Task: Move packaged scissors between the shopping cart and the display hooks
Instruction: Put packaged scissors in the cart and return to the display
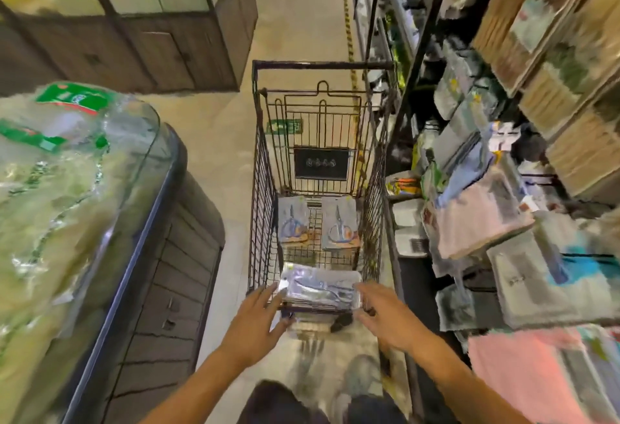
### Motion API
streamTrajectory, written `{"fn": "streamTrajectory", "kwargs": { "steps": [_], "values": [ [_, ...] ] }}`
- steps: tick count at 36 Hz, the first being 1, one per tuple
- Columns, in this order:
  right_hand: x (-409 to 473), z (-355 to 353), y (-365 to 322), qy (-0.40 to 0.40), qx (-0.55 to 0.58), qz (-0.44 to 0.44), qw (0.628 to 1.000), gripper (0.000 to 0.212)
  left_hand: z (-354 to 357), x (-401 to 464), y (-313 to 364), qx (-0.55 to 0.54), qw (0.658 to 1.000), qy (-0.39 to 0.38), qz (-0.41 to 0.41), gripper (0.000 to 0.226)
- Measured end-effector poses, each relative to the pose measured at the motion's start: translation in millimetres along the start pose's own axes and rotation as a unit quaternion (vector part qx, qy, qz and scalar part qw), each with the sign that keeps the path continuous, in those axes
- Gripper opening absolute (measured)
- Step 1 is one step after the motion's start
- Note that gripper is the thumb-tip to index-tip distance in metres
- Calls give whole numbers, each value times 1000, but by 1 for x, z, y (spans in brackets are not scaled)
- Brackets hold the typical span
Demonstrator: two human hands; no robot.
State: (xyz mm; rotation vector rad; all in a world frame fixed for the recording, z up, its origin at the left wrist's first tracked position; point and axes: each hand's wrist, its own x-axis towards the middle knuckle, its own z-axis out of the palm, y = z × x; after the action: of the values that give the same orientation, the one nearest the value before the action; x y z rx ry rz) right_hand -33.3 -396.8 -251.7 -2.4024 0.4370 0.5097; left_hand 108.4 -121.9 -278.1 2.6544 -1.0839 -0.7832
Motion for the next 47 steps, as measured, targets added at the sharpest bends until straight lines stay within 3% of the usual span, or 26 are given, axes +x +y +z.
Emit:
{"fn": "streamTrajectory", "kwargs": {
  "steps": [3, 8, 14, 18, 24, 27, 30, 33, 36, 43, 47],
  "values": [
    [22, -4, 8, -22, 24, 7, 999, 56, 3, 20, 6, 5, 999, -20, -26, 108],
    [58, -2, 14, -46, 27, 17, 998, 59, 11, 47, 3, -17, 998, -44, -41, 82],
    [92, 7, 22, -55, 35, 54, 996, 70, 11, 85, -6, -13, 995, -79, -55, 83],
    [108, 12, 23, -49, 47, 80, 994, 64, 17, 110, -18, 12, 995, -97, -37, 62],
    [145, 37, 35, -49, 33, 78, 995, 58, 21, 147, -38, 34, 991, -127, -32, 58],
    [172, 58, 44, -31, 31, 92, 995, 52, 43, 168, -55, -30, 986, -151, -58, 66],
    [203, 80, 51, -42, 23, 103, 994, 53, 65, 191, -67, -23, 986, -155, -56, 83],
    [228, 115, 70, -45, 58, 105, 992, 43, 87, 207, -79, -57, 973, -208, -78, 102],
    [247, 141, 82, -17, 85, 99, 991, 58, 111, 223, -91, -51, 974, -196, -98, 104],
    [281, 181, 111, -9, 0, 100, 995, 76, 134, 238, -103, -38, 969, -216, -114, 102],
    [292, 200, 122, 6, -58, 84, 995, 82, 145, 235, -115, -73, 968, -211, -113, 131]
  ]
}}
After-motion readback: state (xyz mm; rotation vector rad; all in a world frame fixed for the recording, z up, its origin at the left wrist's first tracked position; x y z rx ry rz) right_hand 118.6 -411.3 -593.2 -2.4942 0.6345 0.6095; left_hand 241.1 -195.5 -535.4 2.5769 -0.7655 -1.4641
